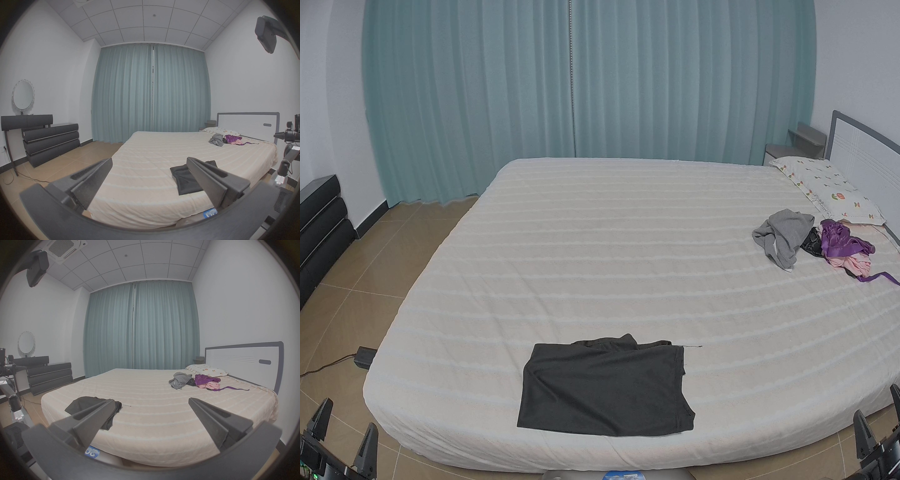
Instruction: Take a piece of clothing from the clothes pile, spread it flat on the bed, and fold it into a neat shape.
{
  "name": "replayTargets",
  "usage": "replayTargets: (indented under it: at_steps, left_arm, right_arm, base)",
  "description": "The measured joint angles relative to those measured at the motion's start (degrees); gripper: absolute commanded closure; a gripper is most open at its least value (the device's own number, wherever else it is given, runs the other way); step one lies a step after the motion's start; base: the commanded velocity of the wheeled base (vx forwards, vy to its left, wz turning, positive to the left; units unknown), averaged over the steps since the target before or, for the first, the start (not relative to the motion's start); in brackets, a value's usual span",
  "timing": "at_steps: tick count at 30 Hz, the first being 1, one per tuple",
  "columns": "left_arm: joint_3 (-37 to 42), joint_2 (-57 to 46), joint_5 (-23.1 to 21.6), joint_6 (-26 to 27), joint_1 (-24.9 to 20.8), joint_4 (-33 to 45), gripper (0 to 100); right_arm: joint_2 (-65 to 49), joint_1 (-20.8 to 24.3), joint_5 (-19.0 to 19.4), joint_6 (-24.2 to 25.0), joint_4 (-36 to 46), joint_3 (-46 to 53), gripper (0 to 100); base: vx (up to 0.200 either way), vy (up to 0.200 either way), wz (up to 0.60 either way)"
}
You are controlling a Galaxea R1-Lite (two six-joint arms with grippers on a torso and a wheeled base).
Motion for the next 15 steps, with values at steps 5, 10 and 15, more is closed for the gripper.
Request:
replayTargets:
  at_steps: [5,10,15]
  left_arm:
    - [0.0,0.0,1.1,1.3,0.0,0.0,0]
    - [0.0,0.1,1.2,1.4,0.0,0.0,0]
    - [0.0,0.1,1.4,1.2,0.0,0.0,0]
  right_arm:
    - [0.0,0.0,0.0,0.0,0.0,0.0,0]
    - [0.0,0.0,0.0,-0.1,0.0,0.0,0]
    - [0.0,0.0,0.0,-0.1,0.0,0.0,0]
  base:
    - [0.0,0.0,0.0]
    - [0.0,0.0,0.0]
    - [0.0,0.0,0.0]
